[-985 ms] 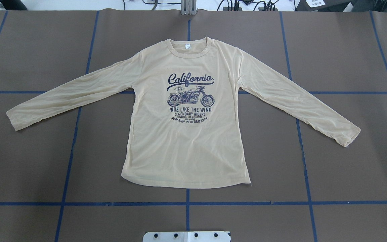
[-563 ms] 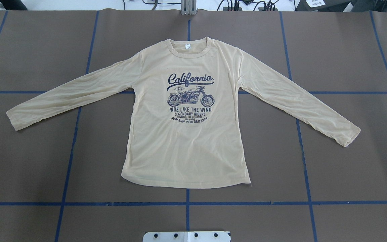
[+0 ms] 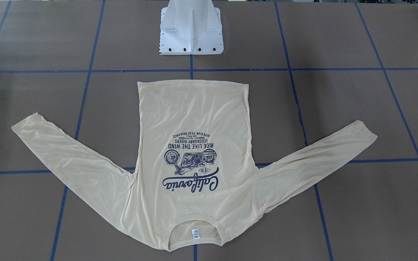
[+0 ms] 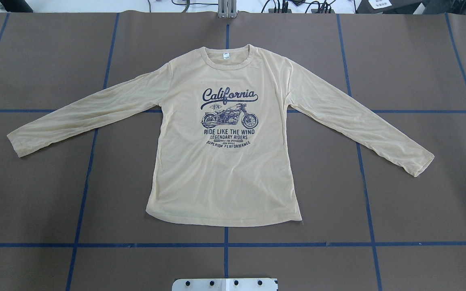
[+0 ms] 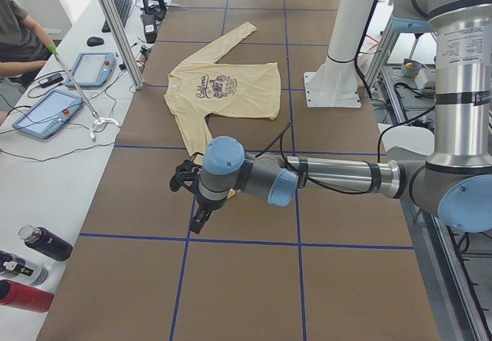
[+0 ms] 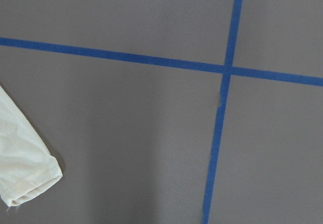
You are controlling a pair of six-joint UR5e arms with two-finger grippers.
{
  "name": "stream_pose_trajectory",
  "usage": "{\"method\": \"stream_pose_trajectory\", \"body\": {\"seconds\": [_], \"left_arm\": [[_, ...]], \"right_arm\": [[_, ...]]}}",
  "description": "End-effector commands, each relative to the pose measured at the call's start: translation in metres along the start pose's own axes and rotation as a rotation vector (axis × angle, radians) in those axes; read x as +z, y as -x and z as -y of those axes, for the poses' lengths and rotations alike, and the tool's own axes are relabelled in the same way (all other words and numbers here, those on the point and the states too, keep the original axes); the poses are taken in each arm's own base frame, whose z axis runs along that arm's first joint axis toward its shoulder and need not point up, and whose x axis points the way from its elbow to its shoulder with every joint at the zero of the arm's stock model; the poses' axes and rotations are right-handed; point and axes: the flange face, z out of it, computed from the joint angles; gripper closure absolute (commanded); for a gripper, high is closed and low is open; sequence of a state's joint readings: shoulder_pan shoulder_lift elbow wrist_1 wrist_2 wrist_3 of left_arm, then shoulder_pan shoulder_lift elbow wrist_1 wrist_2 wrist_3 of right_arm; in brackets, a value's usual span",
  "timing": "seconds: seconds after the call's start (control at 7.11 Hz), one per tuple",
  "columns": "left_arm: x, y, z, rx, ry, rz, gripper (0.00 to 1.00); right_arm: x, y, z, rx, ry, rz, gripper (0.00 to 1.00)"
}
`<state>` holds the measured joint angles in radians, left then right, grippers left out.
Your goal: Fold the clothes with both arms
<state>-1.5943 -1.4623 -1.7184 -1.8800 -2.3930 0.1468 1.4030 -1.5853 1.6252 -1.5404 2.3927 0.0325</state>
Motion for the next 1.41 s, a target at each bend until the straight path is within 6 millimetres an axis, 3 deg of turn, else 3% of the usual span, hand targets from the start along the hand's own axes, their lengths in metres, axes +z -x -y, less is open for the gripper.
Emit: {"method": "stream_pose_trajectory", "body": {"seconds": [0.0,0.14,0.28,0.42,0.7,1.27], "left_arm": [[0.003,-0.01,0.003,0.046,-0.032,-0.025,0.0],[0.005,-0.01,0.003,0.048,-0.029,-0.029,0.0],[0.005,-0.009,0.002,0.047,-0.028,-0.029,0.0],[0.006,-0.011,0.003,0.047,-0.027,-0.032,0.0],[0.007,-0.011,0.003,0.047,-0.024,-0.032,0.0],[0.008,-0.011,0.002,0.047,-0.023,-0.034,0.0]], "right_arm": [[0.031,0.046,0.01,0.02,-0.006,0.026,0.0],[0.049,0.076,0.012,0.066,-0.024,0.049,0.0],[0.077,0.122,0.01,0.108,-0.034,0.079,0.0],[0.1,0.139,0.007,0.167,-0.063,0.106,0.0],[0.114,0.123,-0.011,0.253,-0.116,0.119,0.01],[0.124,0.12,-0.01,0.26,-0.11,0.1,0.12]]}}
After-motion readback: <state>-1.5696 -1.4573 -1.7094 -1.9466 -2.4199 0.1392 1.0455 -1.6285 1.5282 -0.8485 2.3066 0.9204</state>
